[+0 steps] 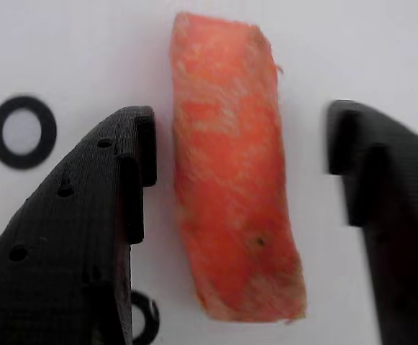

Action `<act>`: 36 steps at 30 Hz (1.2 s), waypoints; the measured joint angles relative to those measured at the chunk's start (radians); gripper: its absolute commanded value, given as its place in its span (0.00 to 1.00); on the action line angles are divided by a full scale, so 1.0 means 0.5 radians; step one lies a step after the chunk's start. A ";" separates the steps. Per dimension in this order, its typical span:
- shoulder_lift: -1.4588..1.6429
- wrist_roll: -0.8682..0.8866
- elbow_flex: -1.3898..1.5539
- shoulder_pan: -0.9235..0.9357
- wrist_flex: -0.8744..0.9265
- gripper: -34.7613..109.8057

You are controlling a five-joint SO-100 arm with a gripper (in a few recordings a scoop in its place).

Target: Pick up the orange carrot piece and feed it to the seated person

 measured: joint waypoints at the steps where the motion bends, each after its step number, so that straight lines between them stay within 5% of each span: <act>1: -0.006 -0.012 -0.003 0.000 -0.018 0.22; 12: 0.132 -0.021 0.003 -0.092 -0.267 0.22; 24: 0.969 -0.123 -0.160 -0.758 -0.571 0.22; 36: 1.049 -1.537 -0.405 -1.733 -0.976 0.22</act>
